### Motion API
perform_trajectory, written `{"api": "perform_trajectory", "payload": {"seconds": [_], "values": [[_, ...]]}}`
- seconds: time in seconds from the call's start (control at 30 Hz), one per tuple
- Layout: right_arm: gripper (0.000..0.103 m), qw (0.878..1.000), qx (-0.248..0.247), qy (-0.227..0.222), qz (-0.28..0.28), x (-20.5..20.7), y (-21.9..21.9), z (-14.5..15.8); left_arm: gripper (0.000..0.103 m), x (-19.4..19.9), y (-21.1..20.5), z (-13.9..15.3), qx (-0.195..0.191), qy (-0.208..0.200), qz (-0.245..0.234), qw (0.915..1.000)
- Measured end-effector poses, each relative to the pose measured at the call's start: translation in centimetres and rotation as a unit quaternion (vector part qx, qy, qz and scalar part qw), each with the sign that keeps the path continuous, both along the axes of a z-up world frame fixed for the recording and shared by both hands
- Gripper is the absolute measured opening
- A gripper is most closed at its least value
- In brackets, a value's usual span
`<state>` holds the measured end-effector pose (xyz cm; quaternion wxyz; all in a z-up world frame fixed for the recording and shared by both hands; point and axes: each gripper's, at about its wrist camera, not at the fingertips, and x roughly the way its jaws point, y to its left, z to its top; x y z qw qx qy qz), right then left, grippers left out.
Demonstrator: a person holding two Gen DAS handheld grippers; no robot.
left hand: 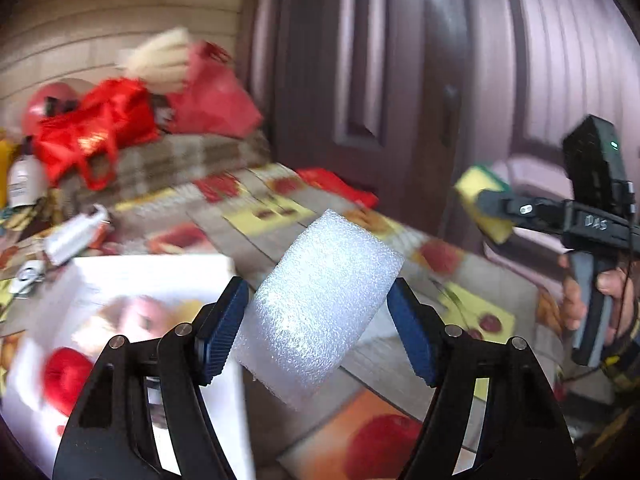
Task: Organize soft objects
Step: 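Lower the foam block and green sponge into the white box and open both grippers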
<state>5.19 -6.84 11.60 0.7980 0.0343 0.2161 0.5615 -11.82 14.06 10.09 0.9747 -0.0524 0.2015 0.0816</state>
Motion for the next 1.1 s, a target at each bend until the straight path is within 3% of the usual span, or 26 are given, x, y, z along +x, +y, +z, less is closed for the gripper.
{"api": "perform_trajectory", "payload": {"seconds": [0.17, 0.37, 0.53, 0.7, 0.8, 0.93, 1.1], "values": [[0.058, 0.998, 0.056, 0.004, -0.003, 1.2, 0.8, 3.8, 0.072, -3.0, 4.3, 2.1, -0.014, -0.048, 0.07, 0.9963], [0.058, 0.993, 0.118, -0.021, 0.01, 0.2, 2.8, 8.9, 0.073, -7.1, 9.9, 2.9, -0.062, -0.099, 0.151, 0.9816], [0.058, 0.991, 0.123, -0.026, 0.054, -1.8, 6.2, 10.0, 0.073, -8.6, 12.9, 2.0, -0.093, -0.109, 0.199, 0.9694], [0.058, 0.992, 0.069, 0.005, 0.106, -4.0, 11.1, 7.3, 0.073, -9.4, 13.9, 1.4, -0.077, -0.102, 0.246, 0.9607], [0.058, 0.99, 0.008, 0.035, 0.139, -5.3, 14.5, 3.9, 0.073, -10.4, 15.0, 0.6, -0.092, -0.101, 0.275, 0.9517], [0.058, 0.975, -0.085, 0.076, 0.188, -7.0, 18.3, -1.4, 0.073, -10.7, 16.9, -0.6, -0.125, -0.085, 0.294, 0.9436], [0.057, 0.959, -0.154, 0.077, 0.224, -10.0, 20.6, -5.4, 0.073, -9.8, 17.6, -1.8, -0.139, -0.057, 0.301, 0.9417]]}}
